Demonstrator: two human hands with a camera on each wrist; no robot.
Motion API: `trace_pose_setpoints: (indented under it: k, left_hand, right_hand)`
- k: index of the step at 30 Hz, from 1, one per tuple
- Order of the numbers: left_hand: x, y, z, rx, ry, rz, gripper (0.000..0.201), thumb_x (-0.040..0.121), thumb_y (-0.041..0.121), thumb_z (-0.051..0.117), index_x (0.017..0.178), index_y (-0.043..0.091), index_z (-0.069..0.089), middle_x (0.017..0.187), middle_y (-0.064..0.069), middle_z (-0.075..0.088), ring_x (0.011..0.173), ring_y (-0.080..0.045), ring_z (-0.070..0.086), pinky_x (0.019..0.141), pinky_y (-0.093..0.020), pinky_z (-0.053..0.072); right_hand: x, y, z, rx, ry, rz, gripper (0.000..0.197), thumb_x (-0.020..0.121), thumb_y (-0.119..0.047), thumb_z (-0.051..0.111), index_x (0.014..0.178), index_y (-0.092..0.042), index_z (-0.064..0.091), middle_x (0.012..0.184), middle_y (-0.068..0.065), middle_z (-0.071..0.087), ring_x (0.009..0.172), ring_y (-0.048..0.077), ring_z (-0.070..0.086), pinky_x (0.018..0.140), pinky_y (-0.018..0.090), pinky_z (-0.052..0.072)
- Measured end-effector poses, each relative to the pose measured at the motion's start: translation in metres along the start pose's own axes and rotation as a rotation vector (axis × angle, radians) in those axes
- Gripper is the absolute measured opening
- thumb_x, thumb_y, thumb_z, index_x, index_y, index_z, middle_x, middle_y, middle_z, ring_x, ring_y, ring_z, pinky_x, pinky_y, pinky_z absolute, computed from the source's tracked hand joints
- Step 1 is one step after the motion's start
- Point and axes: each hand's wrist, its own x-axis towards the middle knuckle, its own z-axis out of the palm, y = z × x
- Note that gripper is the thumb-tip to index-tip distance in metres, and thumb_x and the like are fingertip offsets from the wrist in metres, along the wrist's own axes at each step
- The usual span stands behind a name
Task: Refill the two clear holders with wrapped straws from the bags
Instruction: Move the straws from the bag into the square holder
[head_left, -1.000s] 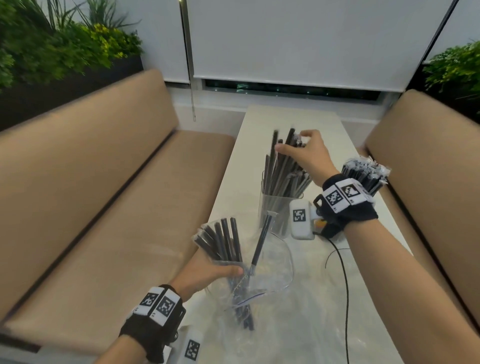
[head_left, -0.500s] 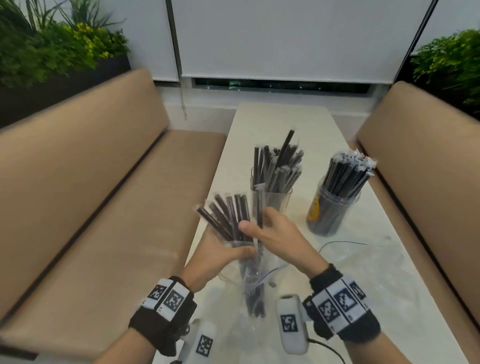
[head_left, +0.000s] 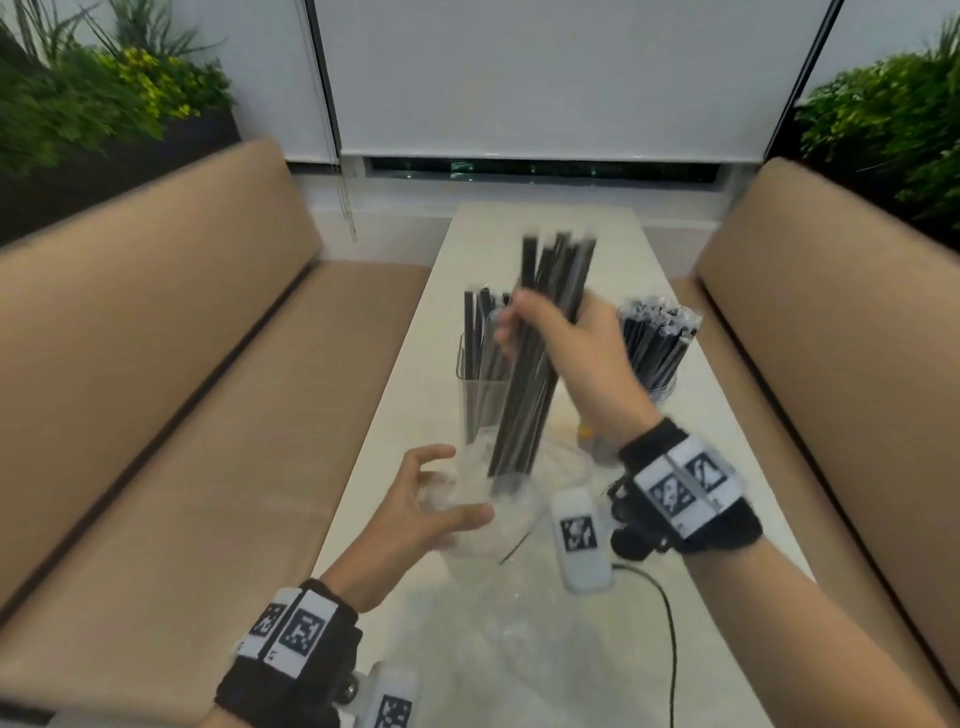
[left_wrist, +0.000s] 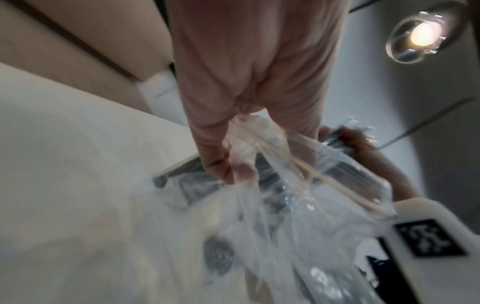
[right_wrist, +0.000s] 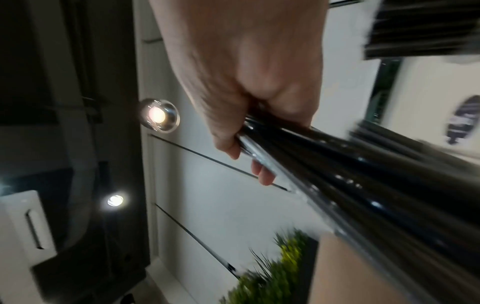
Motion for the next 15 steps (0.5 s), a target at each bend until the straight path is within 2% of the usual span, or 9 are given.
trace_pose_setpoints:
  k: [3, 5, 6, 8, 9, 11, 13, 15]
  left_hand:
    - [-0.006, -0.018, -0.003, 0.022, -0.036, -0.157, 0.067, 0.054, 0.052, 0.079, 0.115, 0.042, 0.053, 0.126, 0.000, 0.049, 0.098, -0.009, 0.064, 0.069, -0.023, 0.049]
    - [-0.010, -0.030, -0.002, 0.105, -0.040, -0.221, 0.064, 0.055, 0.065, 0.071, 0.113, 0.043, 0.056, 0.127, 0.002, 0.052, 0.106, -0.006, 0.060, 0.070, -0.025, 0.050]
    - [-0.012, -0.035, 0.000, 0.138, -0.026, -0.250, 0.061, 0.057, 0.069, 0.067, 0.112, 0.043, 0.057, 0.127, 0.004, 0.052, 0.109, -0.003, 0.056, 0.070, -0.025, 0.050]
    - [-0.015, -0.043, 0.004, 0.179, 0.019, -0.286, 0.048, 0.073, 0.069, 0.059, 0.112, 0.042, 0.058, 0.131, 0.010, 0.051, 0.114, -0.002, 0.051, 0.070, -0.026, 0.050]
    - [-0.016, -0.046, 0.006, 0.183, 0.041, -0.296, 0.040, 0.080, 0.066, 0.055, 0.113, 0.043, 0.057, 0.133, 0.011, 0.049, 0.117, -0.005, 0.049, 0.072, -0.028, 0.050]
    - [-0.020, -0.049, 0.007, 0.197, 0.077, -0.312, 0.036, 0.085, 0.064, 0.049, 0.115, 0.047, 0.056, 0.136, 0.011, 0.045, 0.120, -0.010, 0.045, 0.074, -0.030, 0.051]
    - [-0.023, -0.051, 0.005, 0.216, 0.113, -0.335, 0.042, 0.085, 0.067, 0.045, 0.123, 0.051, 0.049, 0.139, 0.007, 0.037, 0.120, -0.015, 0.043, 0.067, -0.027, 0.049]
    - [-0.026, -0.052, -0.002, 0.212, 0.172, -0.334, 0.050, 0.083, 0.069, 0.044, 0.130, 0.051, 0.043, 0.140, 0.004, 0.032, 0.114, -0.018, 0.051, 0.066, -0.026, 0.050]
  right_hand:
    - [0.039, -0.045, -0.020, 0.119, 0.061, -0.178, 0.008, 0.095, -0.011, 0.058, 0.087, -0.009, 0.060, 0.078, 0.008, 0.067, 0.070, 0.020, 0.067, 0.074, 0.039, 0.059]
    - [0.063, -0.071, -0.026, 0.189, 0.091, -0.332, 0.007, 0.093, -0.008, 0.059, 0.087, -0.006, 0.059, 0.076, 0.010, 0.065, 0.069, 0.024, 0.066, 0.072, 0.041, 0.059]
    - [0.073, -0.082, -0.027, 0.190, 0.095, -0.416, 0.007, 0.093, -0.008, 0.059, 0.088, -0.004, 0.057, 0.077, 0.012, 0.065, 0.069, 0.026, 0.067, 0.072, 0.041, 0.059]
    - [0.089, -0.094, -0.025, 0.132, 0.120, -0.555, 0.008, 0.091, -0.007, 0.059, 0.086, -0.001, 0.056, 0.076, 0.012, 0.066, 0.070, 0.028, 0.069, 0.070, 0.042, 0.059]
    - [0.095, -0.096, -0.022, 0.111, 0.129, -0.593, 0.007, 0.090, -0.006, 0.060, 0.086, -0.001, 0.057, 0.074, 0.009, 0.067, 0.070, 0.028, 0.070, 0.070, 0.042, 0.059]
    - [0.105, -0.093, -0.014, 0.093, 0.137, -0.618, 0.007, 0.087, -0.004, 0.061, 0.089, 0.002, 0.057, 0.072, 0.006, 0.069, 0.071, 0.029, 0.071, 0.071, 0.041, 0.059]
    - [0.110, -0.082, -0.006, 0.070, 0.119, -0.614, 0.016, 0.086, -0.004, 0.063, 0.097, 0.003, 0.054, 0.079, 0.011, 0.069, 0.074, 0.029, 0.072, 0.073, 0.045, 0.059]
    - [0.110, -0.064, 0.003, 0.008, 0.067, -0.590, 0.024, 0.086, -0.009, 0.063, 0.104, 0.001, 0.050, 0.088, 0.016, 0.068, 0.079, 0.027, 0.072, 0.077, 0.046, 0.059]
